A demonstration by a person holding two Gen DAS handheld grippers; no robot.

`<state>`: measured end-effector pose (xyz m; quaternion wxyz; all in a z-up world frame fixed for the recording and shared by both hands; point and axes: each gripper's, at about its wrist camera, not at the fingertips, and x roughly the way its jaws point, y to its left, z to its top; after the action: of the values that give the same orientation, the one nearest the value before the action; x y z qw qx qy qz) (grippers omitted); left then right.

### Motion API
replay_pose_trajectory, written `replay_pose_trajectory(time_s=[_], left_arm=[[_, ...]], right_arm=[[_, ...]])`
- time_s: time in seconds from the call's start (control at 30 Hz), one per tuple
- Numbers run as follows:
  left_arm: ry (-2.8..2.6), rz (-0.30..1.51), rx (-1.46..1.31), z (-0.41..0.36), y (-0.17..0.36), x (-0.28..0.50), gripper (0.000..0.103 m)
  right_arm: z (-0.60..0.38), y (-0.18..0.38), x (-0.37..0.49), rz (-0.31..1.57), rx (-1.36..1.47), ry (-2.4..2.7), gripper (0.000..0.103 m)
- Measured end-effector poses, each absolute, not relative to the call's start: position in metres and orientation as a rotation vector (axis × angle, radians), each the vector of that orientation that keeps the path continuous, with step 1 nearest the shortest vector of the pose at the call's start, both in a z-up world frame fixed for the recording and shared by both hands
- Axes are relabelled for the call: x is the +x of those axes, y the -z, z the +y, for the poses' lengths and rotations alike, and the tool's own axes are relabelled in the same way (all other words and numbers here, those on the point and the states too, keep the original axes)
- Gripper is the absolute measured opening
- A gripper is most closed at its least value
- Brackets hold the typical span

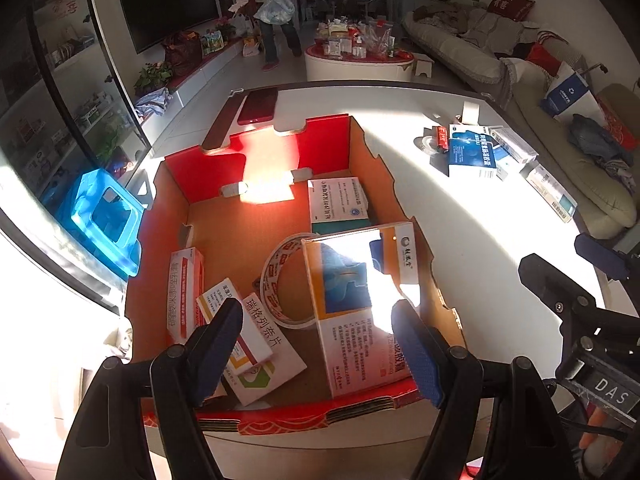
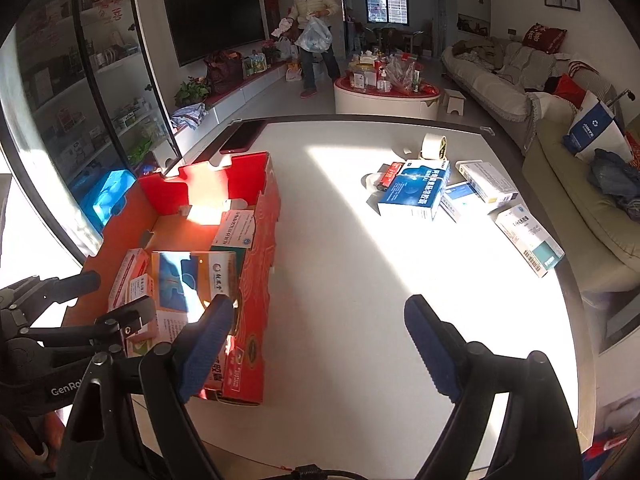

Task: Organize objects
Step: 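Move both tools back over the pile of medicine boxes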

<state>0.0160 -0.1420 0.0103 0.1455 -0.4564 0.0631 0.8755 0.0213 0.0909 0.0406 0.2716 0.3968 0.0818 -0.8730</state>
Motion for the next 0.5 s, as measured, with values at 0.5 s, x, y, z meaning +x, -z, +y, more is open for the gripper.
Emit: replay_pose_trajectory(time_s=[0.5], left_arm=[[-2.351,0.263,-1.285,0.027,-0.036,0.004,0.086]], right_arm=[[0.25,-0.03,-0.09,0.042,1.181,2.602,0.087]])
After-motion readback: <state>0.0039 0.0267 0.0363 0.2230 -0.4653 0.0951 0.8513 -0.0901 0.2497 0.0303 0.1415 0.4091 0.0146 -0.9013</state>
